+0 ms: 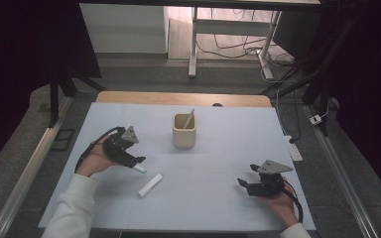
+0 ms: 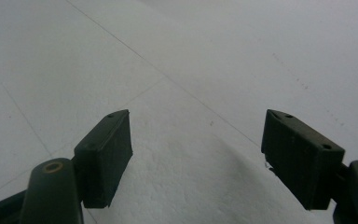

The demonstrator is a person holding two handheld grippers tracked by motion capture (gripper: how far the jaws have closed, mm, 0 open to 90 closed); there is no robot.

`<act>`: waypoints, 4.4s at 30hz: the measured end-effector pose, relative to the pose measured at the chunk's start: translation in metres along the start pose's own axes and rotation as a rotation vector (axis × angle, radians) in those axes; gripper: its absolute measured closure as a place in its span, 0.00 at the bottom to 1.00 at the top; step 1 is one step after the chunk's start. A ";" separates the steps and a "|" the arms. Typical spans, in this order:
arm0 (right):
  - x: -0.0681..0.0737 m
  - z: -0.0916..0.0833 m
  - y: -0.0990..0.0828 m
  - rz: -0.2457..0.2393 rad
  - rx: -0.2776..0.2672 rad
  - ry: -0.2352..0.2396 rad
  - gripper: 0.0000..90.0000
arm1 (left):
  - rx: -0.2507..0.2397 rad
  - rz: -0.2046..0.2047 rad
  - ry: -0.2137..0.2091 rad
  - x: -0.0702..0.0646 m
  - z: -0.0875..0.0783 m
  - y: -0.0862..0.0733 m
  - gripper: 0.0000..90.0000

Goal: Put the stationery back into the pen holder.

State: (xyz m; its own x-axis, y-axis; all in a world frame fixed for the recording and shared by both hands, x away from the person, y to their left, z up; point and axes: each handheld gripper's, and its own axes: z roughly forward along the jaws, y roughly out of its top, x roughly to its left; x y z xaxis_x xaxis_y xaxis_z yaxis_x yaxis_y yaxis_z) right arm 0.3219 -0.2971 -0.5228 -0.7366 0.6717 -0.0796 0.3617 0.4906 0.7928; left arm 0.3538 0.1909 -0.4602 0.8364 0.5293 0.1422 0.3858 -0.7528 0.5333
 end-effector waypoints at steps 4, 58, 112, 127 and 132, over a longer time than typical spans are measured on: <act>0.000 0.000 0.000 0.005 -0.003 -0.003 0.26 | 0.014 0.039 -0.008 -0.001 -0.001 -0.001 0.29; 0.001 0.002 -0.001 -0.002 0.012 -0.002 0.26 | 0.228 0.379 -0.176 -0.004 0.040 -0.002 0.44; 0.001 0.004 -0.001 -0.002 0.025 0.006 0.26 | 0.211 0.308 -0.232 0.012 0.029 0.002 0.87; 0.001 0.004 -0.001 -0.008 0.025 0.004 0.26 | 0.112 0.217 -0.163 0.006 0.005 0.011 0.87; 0.001 0.003 -0.001 -0.008 0.025 0.003 0.26 | 0.078 0.196 -0.136 0.004 -0.003 0.015 0.87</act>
State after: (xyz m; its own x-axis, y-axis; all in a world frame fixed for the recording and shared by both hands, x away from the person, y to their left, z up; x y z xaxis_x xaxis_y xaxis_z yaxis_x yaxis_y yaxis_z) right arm 0.3224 -0.2949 -0.5259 -0.7414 0.6657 -0.0840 0.3696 0.5096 0.7770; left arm 0.3620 0.1823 -0.4493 0.9410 0.3166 0.1198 0.2355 -0.8665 0.4401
